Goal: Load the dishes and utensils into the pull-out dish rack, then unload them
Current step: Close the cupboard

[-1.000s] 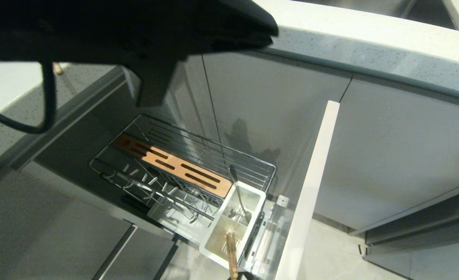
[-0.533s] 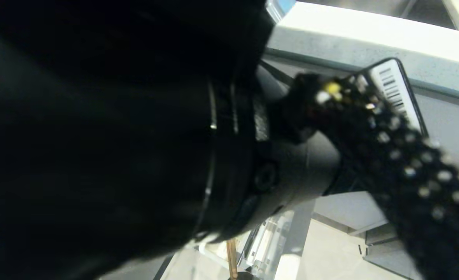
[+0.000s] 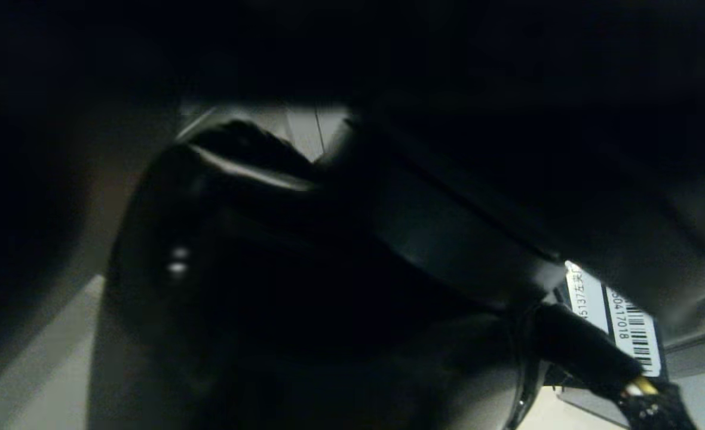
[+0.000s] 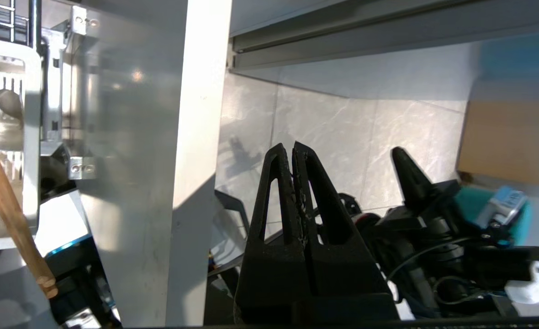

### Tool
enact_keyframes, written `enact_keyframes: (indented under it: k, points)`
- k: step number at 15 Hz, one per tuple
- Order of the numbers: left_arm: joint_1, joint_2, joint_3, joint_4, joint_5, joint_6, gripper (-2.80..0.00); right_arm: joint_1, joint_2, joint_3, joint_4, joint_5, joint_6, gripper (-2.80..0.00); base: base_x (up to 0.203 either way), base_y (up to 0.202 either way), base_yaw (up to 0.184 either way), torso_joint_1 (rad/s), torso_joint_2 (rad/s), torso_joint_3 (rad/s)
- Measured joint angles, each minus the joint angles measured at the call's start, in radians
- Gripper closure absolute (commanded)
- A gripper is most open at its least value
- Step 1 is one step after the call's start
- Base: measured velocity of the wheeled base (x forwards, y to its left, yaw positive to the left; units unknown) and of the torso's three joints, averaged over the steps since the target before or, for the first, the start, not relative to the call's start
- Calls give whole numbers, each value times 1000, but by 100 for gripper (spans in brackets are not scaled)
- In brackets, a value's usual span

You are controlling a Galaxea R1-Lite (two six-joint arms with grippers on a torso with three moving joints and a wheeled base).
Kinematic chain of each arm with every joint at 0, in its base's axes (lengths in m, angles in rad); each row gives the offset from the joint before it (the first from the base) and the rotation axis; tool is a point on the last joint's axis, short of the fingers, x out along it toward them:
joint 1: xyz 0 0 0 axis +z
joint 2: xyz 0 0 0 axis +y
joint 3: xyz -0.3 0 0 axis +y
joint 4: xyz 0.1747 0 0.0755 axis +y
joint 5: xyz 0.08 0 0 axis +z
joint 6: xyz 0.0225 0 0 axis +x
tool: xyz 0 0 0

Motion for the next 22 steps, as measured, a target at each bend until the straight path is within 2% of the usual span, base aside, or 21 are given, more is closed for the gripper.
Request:
enact_keyframes:
  k: [5,12,15,21,22]
  points:
    - [3,22,8,8,11,7,0,0,0,0,0,0,0,0,0,0,0,0,0,0]
    - [27,39,9,88,81,45,0,0,0,0,0,0,0,0,0,0,0,0,0,0]
    - [40,40,10,104,157,50,0,0,0,0,0,0,0,0,0,0,0,0,0,0]
    - [58,39,10,140,260,62,0,0,0,0,0,0,0,0,0,0,0,0,0,0]
    - [59,38,10,160,296,61,0,0,0,0,0,0,0,0,0,0,0,0,0,0]
